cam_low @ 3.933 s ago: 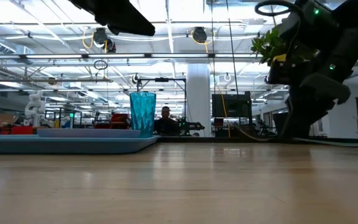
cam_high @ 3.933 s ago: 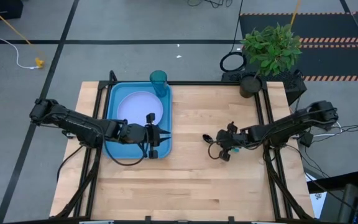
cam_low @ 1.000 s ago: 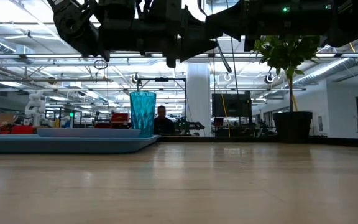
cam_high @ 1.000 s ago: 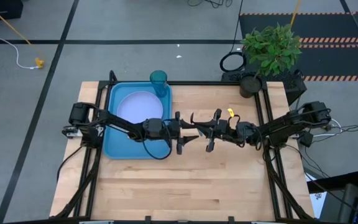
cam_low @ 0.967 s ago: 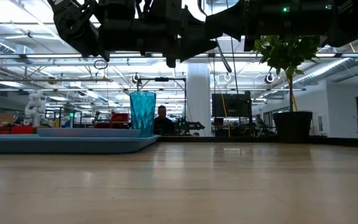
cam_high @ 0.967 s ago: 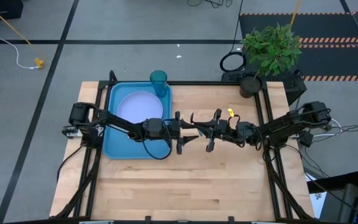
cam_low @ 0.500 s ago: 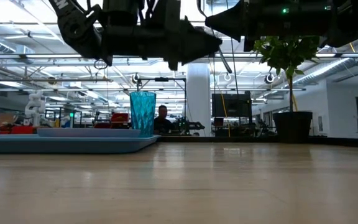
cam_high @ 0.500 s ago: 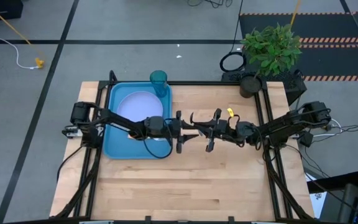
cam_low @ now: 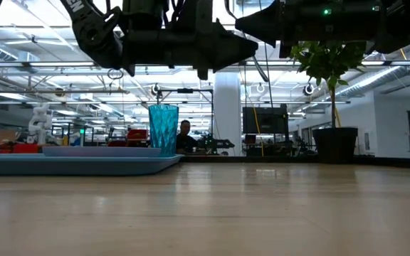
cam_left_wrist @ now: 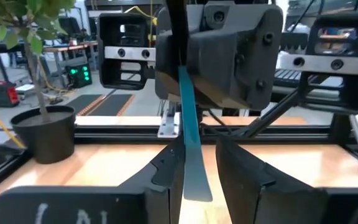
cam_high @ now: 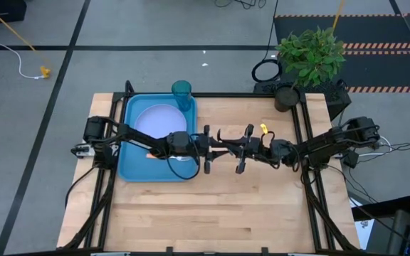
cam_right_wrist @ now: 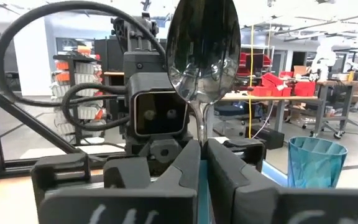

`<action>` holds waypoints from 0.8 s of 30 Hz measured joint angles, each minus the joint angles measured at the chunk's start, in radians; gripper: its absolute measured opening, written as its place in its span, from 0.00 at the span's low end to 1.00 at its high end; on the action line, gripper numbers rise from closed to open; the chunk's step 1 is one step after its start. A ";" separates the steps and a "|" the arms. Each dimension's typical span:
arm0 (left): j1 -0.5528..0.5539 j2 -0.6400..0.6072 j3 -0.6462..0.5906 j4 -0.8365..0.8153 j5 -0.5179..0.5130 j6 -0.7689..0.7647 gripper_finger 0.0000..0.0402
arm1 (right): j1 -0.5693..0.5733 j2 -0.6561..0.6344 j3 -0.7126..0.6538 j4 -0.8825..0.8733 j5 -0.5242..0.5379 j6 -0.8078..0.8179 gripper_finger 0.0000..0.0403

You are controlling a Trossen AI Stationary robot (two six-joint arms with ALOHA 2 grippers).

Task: Pick and place plate/cup/fork/spoon on tray
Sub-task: Put the blue spoon on the blue tray

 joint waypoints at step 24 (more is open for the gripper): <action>-0.001 0.000 0.022 -0.004 0.035 -0.040 0.07 | 0.001 0.001 0.000 0.002 -0.023 -0.012 0.00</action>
